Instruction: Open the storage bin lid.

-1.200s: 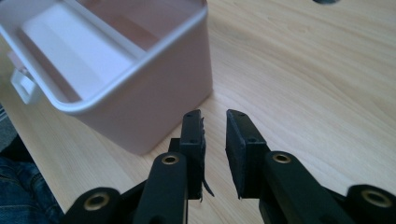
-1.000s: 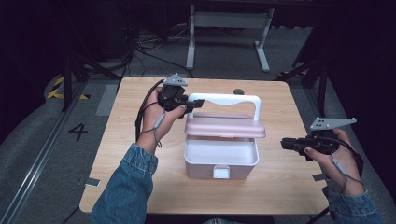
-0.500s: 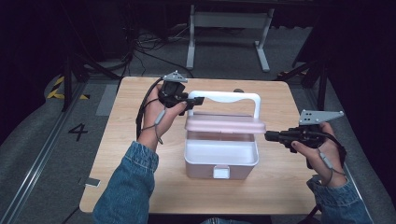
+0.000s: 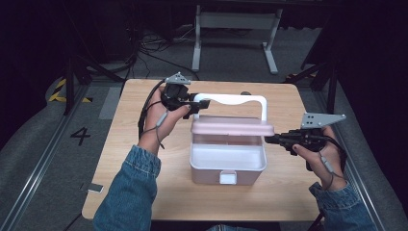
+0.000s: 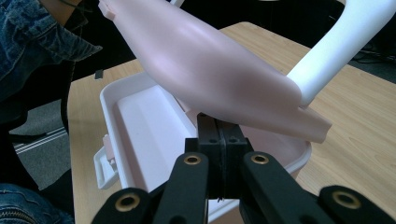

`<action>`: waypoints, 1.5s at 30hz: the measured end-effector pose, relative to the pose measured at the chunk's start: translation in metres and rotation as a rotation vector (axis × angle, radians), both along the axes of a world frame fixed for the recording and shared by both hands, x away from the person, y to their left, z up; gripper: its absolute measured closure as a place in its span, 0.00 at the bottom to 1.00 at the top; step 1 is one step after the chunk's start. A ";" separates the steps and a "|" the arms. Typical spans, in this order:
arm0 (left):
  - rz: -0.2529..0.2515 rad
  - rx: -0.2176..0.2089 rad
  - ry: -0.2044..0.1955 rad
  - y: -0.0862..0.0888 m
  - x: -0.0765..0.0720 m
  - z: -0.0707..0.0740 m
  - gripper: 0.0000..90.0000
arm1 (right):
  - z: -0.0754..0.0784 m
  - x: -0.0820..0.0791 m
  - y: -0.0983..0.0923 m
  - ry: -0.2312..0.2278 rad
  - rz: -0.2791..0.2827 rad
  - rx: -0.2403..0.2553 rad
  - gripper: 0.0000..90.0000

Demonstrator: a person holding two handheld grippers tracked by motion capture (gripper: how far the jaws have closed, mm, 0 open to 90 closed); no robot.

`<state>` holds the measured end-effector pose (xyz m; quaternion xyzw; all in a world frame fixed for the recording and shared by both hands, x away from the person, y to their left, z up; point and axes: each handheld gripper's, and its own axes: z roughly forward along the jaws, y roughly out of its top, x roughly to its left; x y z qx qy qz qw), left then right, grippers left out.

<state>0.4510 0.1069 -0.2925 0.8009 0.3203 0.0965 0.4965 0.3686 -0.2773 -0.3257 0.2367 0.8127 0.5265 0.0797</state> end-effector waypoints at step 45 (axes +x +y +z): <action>-0.030 0.025 -0.214 0.011 -0.055 -0.006 0.23 | 0.009 0.012 -0.001 -0.046 -0.097 0.093 1.00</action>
